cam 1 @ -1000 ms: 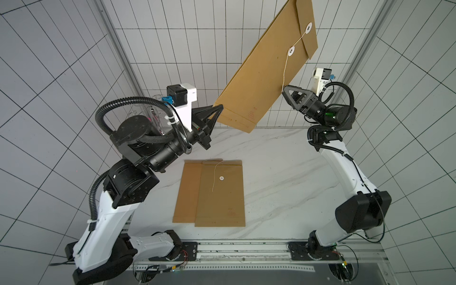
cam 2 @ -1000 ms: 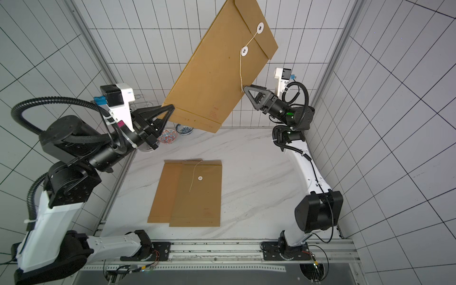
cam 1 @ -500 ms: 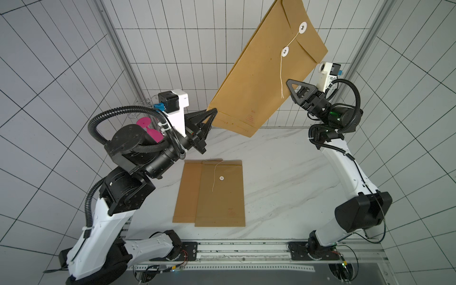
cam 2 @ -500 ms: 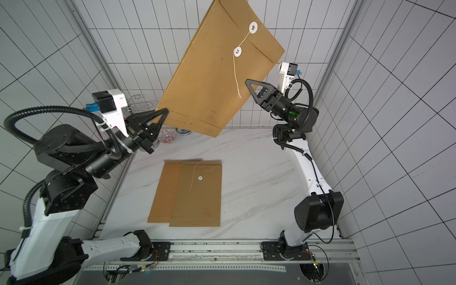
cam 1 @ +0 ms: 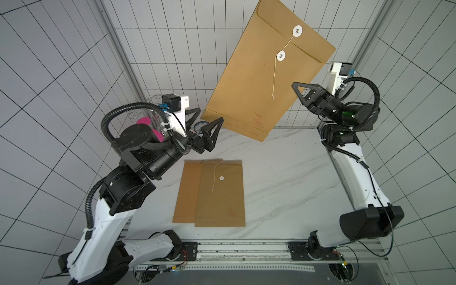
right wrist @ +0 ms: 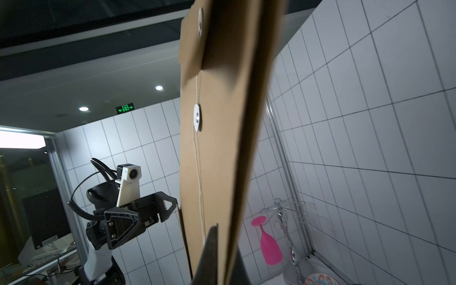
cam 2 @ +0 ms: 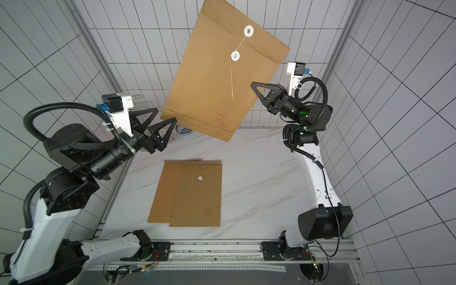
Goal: Open the file bag
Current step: Pick up the file bag from the center of the board.
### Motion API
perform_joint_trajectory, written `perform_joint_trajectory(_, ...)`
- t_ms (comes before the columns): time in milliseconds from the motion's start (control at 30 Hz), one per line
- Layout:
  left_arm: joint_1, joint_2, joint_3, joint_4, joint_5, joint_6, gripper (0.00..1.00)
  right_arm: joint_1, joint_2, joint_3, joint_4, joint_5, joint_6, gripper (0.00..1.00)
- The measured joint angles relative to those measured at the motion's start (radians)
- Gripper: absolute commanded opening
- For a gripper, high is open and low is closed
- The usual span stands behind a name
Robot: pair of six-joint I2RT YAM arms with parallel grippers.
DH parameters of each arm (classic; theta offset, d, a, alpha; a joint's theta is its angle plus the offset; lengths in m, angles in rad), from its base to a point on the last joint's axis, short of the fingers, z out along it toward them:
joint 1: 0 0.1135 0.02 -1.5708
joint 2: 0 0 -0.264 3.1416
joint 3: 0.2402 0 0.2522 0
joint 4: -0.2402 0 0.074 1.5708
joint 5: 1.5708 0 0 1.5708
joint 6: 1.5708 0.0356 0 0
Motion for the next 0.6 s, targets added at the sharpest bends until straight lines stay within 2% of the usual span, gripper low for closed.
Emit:
perform_joint_trajectory(100,0.156,0.035,0.008,0.002,0.167,-0.051,0.93,-0.029,-0.047,0.001,-0.249,-0.053,-0.208,0.00)
perform_joint_trajectory(167,0.224,0.068,0.009,0.012,0.269,-0.080,0.93,-0.031,-0.082,0.004,-0.447,-0.076,-0.370,0.00)
perform_joint_trajectory(267,0.269,0.114,0.010,0.026,0.368,-0.097,0.93,-0.031,-0.116,0.029,-0.701,-0.096,-0.581,0.00)
perform_joint_trajectory(400,0.288,0.145,0.008,0.040,0.425,-0.098,0.92,-0.030,-0.124,0.083,-0.930,-0.090,-0.782,0.00)
perform_joint_trajectory(600,0.331,0.127,-0.099,0.201,0.529,-0.075,0.90,0.045,-0.060,0.372,-1.440,0.029,-1.148,0.00)
